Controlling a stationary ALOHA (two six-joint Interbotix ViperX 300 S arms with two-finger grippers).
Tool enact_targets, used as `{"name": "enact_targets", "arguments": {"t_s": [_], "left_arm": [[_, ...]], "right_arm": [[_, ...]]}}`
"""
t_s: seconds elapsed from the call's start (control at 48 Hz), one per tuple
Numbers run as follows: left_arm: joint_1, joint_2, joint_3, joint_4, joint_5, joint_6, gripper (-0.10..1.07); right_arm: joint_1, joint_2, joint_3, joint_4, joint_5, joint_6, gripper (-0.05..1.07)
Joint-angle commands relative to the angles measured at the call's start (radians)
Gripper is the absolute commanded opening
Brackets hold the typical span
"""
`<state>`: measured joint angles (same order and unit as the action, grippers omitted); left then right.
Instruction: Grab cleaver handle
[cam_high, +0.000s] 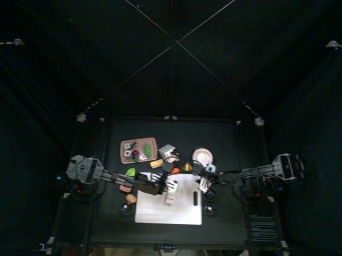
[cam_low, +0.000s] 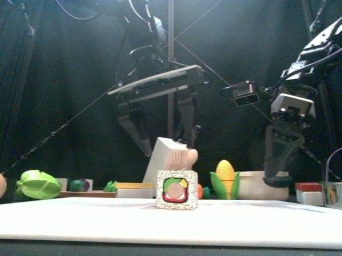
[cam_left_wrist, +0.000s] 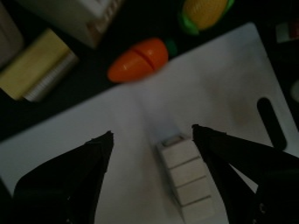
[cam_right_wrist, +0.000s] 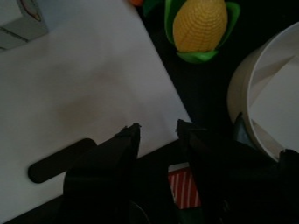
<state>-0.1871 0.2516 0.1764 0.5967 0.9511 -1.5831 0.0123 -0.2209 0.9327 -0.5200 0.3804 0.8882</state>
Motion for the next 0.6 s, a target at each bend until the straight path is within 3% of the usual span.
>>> {"name": "enact_targets", "arguments": {"t_s": [0.0, 0.208, 0.438, 0.583], "left_arm": [[-0.017, -0.055, -0.002, 0.120, 0.032, -0.002, 1.03], [-0.035, -0.130, 0.078, 0.287, 0.032, -0.011, 1.03], [-0.038, -0.275, 0.224, 0.327, 0.015, -0.020, 1.02], [-0.032, -0.397, 0.348, 0.339, -0.094, -0.028, 1.02]], "right_arm": [[-0.003, -0.025, -0.037, -0.015, -0.005, 0.002, 0.78], [-0.003, -0.020, -0.094, -0.043, -0.003, 0.002, 0.78], [-0.008, -0.014, -0.135, -0.040, 0.008, 0.002, 0.78], [-0.012, -0.034, -0.170, -0.020, 0.055, 0.003, 0.78]]}}
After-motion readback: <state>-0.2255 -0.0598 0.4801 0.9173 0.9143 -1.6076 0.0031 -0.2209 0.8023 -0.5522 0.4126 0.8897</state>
